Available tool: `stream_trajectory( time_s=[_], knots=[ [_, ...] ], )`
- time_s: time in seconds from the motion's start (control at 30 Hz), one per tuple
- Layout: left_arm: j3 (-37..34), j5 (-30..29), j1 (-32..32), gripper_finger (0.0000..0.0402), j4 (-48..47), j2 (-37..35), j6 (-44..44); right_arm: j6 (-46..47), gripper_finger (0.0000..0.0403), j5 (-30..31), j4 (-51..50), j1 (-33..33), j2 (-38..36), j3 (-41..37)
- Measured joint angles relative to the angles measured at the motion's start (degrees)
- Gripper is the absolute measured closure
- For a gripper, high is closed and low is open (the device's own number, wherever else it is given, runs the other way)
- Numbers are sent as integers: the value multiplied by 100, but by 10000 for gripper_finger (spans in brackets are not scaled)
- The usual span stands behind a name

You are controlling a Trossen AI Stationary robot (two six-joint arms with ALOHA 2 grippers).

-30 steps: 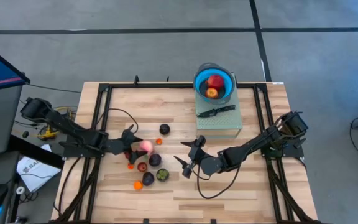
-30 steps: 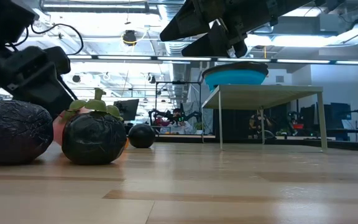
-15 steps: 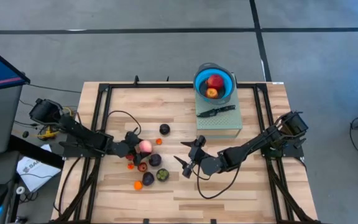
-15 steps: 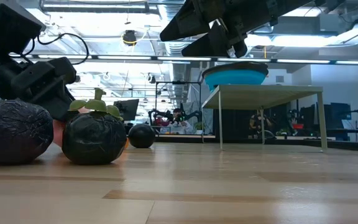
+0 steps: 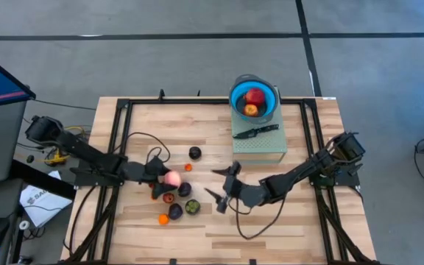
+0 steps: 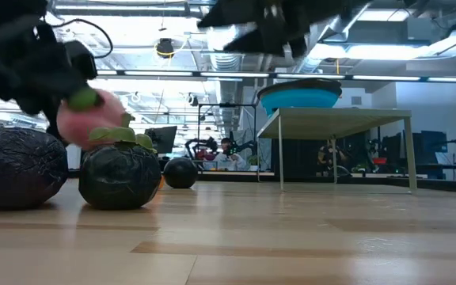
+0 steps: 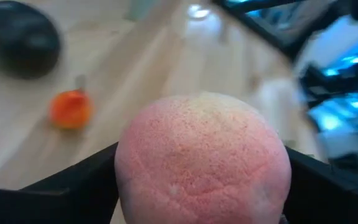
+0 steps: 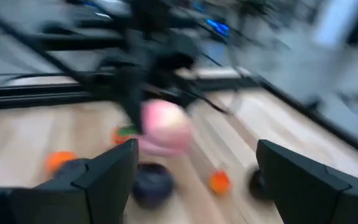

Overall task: Pick & Place Fruit
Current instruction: Put the pink peach into the blue strainer bowl on the shelf

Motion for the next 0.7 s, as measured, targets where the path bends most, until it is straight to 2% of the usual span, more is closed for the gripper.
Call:
stream_trajectory(
  time_s=[0.13, 0.2, 0.27, 0.43, 0.6, 0.7],
  knots=[
    [0, 669, 293, 55, 46, -342, -280, -1374, 83, -1112, 749, -33, 0, 27],
    [0, 929, 459, 55, 104, -383, -426, -1883, 83, -1660, 761, -122, 0, 154],
    [0, 1123, 614, 54, 197, -384, -560, -2112, 83, -2007, 575, -226, 0, 326],
    [1, 1256, 886, 49, 357, -384, -600, -2001, 81, -3003, 31, -626, 4, 707],
    [2, 1267, 1006, 52, 497, -384, -602, -2229, 42, -3284, -1304, -938, 4, 1198],
    [2, 1267, 1050, 49, 566, -384, -602, -2526, 16, -3304, -1506, -1067, 10, 1313]
  ],
)
